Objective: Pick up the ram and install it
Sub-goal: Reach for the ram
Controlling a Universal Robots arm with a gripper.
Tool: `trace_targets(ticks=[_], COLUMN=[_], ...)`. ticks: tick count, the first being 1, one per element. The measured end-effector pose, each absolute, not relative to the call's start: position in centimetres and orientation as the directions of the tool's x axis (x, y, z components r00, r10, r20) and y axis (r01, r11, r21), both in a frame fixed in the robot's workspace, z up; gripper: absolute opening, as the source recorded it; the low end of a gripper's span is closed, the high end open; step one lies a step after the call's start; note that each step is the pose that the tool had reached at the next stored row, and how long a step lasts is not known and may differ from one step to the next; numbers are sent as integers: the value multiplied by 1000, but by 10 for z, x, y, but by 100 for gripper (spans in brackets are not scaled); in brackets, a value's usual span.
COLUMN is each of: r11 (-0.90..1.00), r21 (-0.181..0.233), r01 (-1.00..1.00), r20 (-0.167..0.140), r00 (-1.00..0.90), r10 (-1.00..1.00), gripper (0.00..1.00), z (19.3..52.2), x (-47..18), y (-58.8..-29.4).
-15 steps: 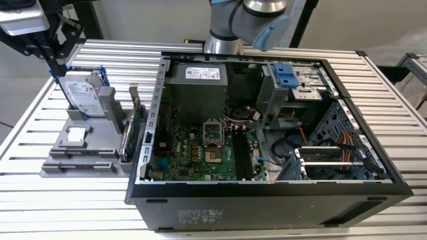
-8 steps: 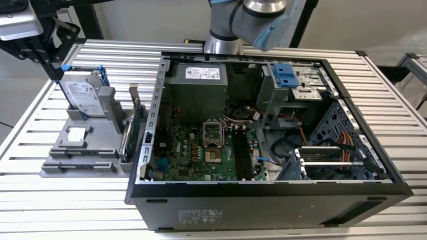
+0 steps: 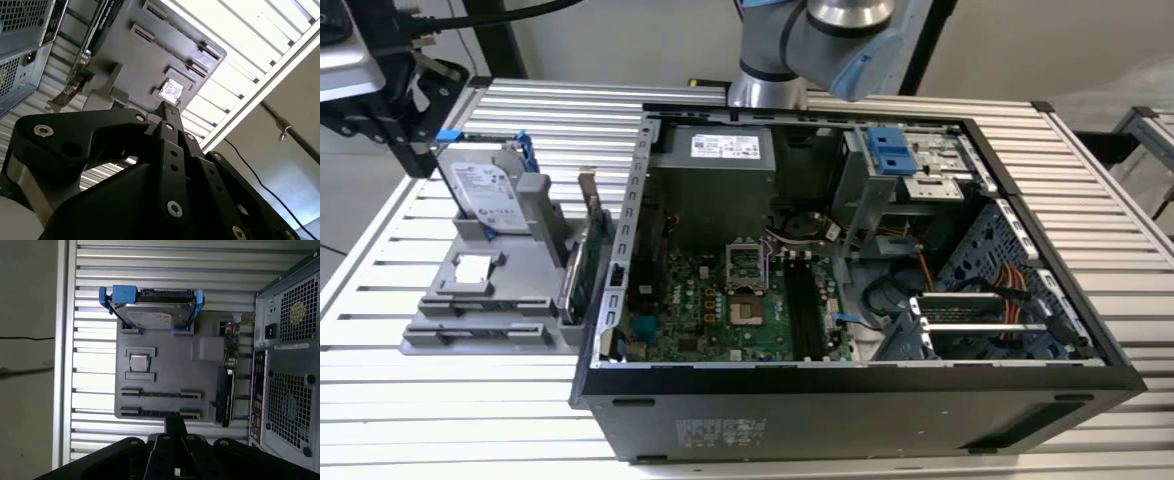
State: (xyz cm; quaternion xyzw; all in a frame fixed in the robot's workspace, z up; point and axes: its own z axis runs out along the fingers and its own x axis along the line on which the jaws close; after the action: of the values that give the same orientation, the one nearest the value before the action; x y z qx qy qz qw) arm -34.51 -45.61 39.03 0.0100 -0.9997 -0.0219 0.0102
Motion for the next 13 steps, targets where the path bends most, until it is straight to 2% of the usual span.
trace_targets(ticks=[13], r11=[999], r21=[44], r01=[5], r20=[20], r00=[-1000], r10=[4], gripper=[0], z=[389], x=[-345], y=[-480])
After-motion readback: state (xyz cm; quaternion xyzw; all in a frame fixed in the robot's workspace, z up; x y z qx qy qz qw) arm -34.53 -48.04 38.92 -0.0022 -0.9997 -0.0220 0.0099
